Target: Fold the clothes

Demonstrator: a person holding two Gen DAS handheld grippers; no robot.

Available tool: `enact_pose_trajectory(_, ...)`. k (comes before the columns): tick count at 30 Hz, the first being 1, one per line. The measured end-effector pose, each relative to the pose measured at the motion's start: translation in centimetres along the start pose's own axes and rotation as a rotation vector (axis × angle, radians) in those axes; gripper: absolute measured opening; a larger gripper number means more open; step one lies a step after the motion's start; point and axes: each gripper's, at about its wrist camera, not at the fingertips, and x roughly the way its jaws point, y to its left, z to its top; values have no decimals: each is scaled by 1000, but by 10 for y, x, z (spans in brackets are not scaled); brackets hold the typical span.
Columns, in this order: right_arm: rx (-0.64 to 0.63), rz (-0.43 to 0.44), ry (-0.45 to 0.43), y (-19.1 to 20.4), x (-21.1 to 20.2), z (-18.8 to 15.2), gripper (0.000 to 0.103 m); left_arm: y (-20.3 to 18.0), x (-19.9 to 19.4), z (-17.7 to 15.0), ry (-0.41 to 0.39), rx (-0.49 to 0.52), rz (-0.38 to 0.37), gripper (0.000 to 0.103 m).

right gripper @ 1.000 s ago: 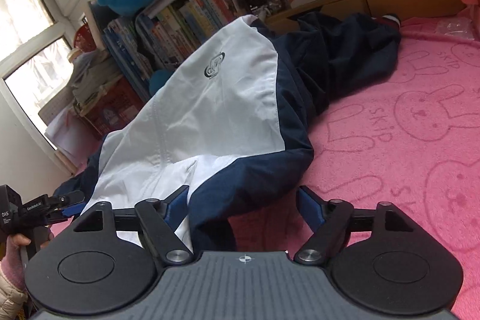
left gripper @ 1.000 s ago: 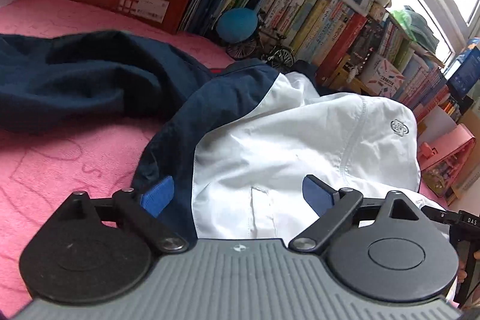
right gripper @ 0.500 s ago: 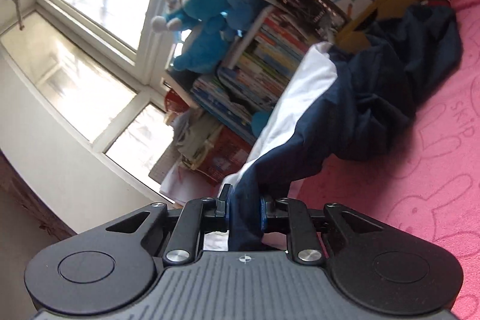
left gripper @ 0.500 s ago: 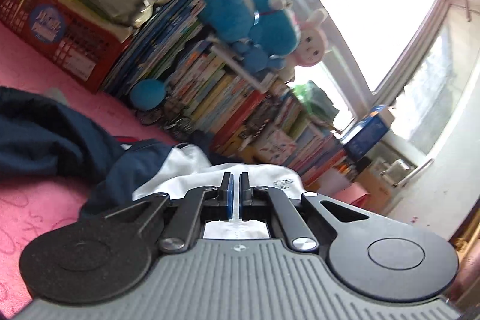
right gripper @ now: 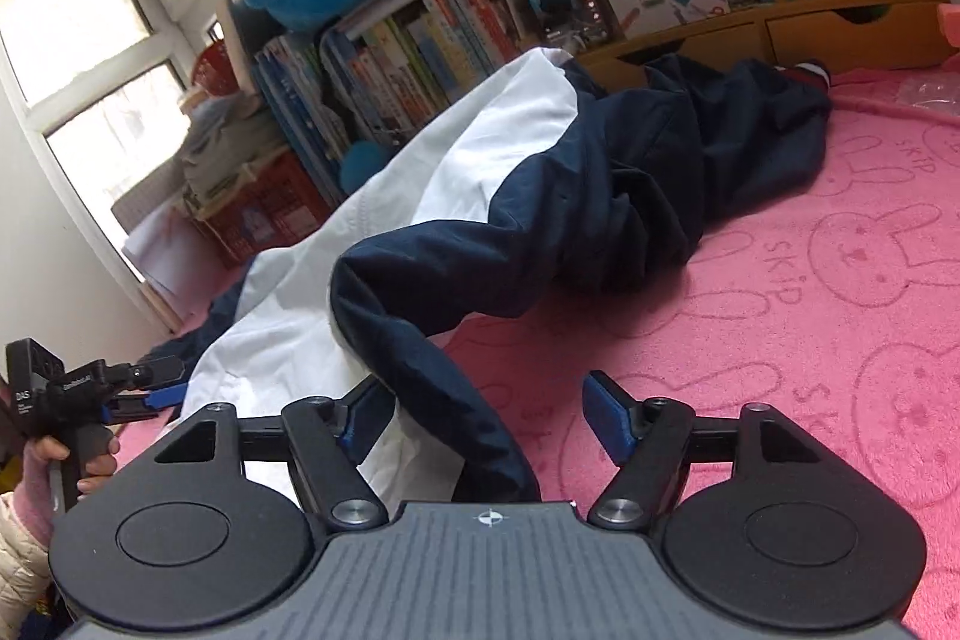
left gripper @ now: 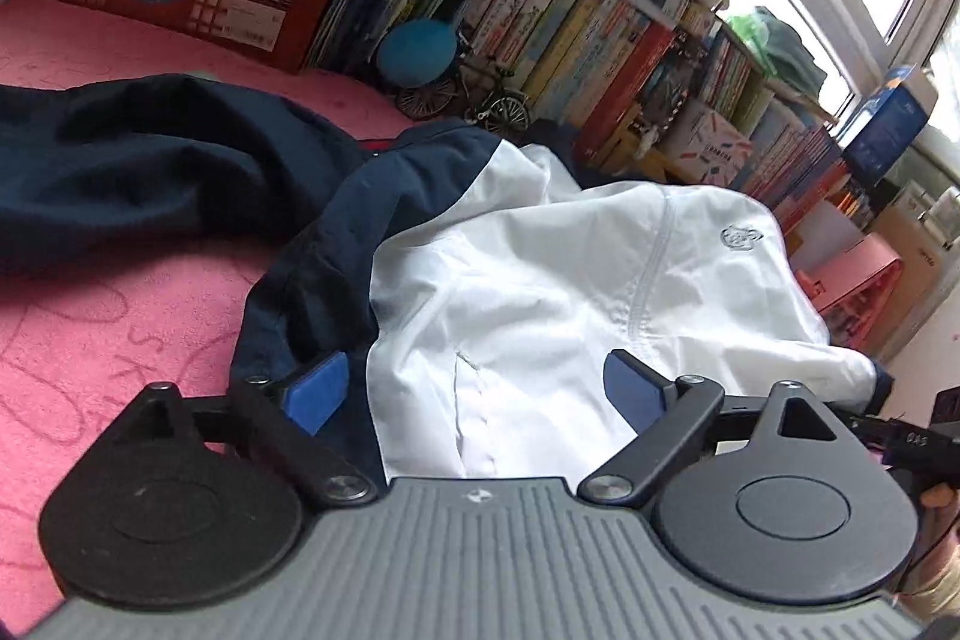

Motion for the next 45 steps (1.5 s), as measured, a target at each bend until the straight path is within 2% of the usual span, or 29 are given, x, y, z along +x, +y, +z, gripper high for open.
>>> enact_pose_trajectory(2, -2, -10, 31, 2, 17, 3, 70, -2, 14, 0, 19, 26, 33, 97)
enact_pose_trajectory(5, -12, -58, 95, 5, 41, 6, 70, -7, 21, 1, 33, 89, 39, 103)
enact_pose_trajectory(7, -38, -75, 107, 8, 49, 3, 74, -12, 24, -2, 39, 139, 55, 103)
enact_pose_trajectory(12, -124, -68, 109, 21, 57, -1, 97, -23, 26, -10, 36, 237, 92, 103)
enact_pose_trajectory(15, -194, -86, 97, 31, 60, -8, 103, -28, 28, -11, 40, 273, 114, 103)
enact_pose_trajectory(20, -306, -133, 81, 43, 62, -18, 103, -31, 29, -14, 41, 313, 130, 103)
enact_pose_trajectory(28, -338, -145, 80, 44, 62, -20, 103, -33, 28, -15, 23, 326, 149, 103)
enact_pose_trajectory(29, -333, -149, 80, 44, 62, -19, 101, -33, 26, -14, 11, 316, 155, 103)
enact_pose_trajectory(30, -317, -168, 71, 45, 60, -17, 90, -33, 22, -12, -9, 298, 152, 103)
enact_pose_trajectory(31, -293, -195, 40, 46, 57, -14, 86, -32, 18, -9, -28, 279, 143, 103)
enact_pose_trajectory(33, -272, -185, -34, 47, 48, -3, 84, -32, 15, 1, -37, 240, 110, 103)
enact_pose_trajectory(34, -261, -167, -37, 47, 48, 4, 85, -32, 17, 7, -19, 219, 91, 103)
enact_pose_trajectory(35, -247, -146, -20, 46, 51, 12, 87, -31, 22, 11, 2, 199, 88, 96)
enact_pose_trajectory(36, -230, -133, 1, 45, 56, 19, 89, -30, 28, 14, 24, 179, 95, 81)
enact_pose_trajectory(37, -201, -130, 27, 42, 65, 24, 90, -29, 35, 16, 47, 159, 102, 72)
enact_pose_trajectory(38, -165, -128, 54, 38, 74, 27, 90, -28, 42, 18, 69, 138, 109, 55)
enact_pose_trajectory(40, -79, -124, 113, 29, 92, 31, 89, -28, 44, 19, 67, 128, 123, 41)
enact_pose_trajectory(41, -38, -115, 115, 25, 94, 31, 86, -27, 42, 19, 59, 122, 117, 28)
enact_pose_trajectory(42, -8, -103, 99, 22, 91, 31, 77, -26, 38, 18, 50, 114, 102, 17)
enact_pose_trajectory(43, 33, -71, 96, 19, 87, 31, 67, -25, 34, 18, 40, 106, 87, 13)
enact_pose_trajectory(44, 80, -27, 103, 16, 81, 31, 43, -25, 27, 18, 24, 102, 73, 4)
enact_pose_trajectory(45, 113, 20, 93, 14, 72, 30, 30, -25, 18, 19, 2, 96, 48, 3)
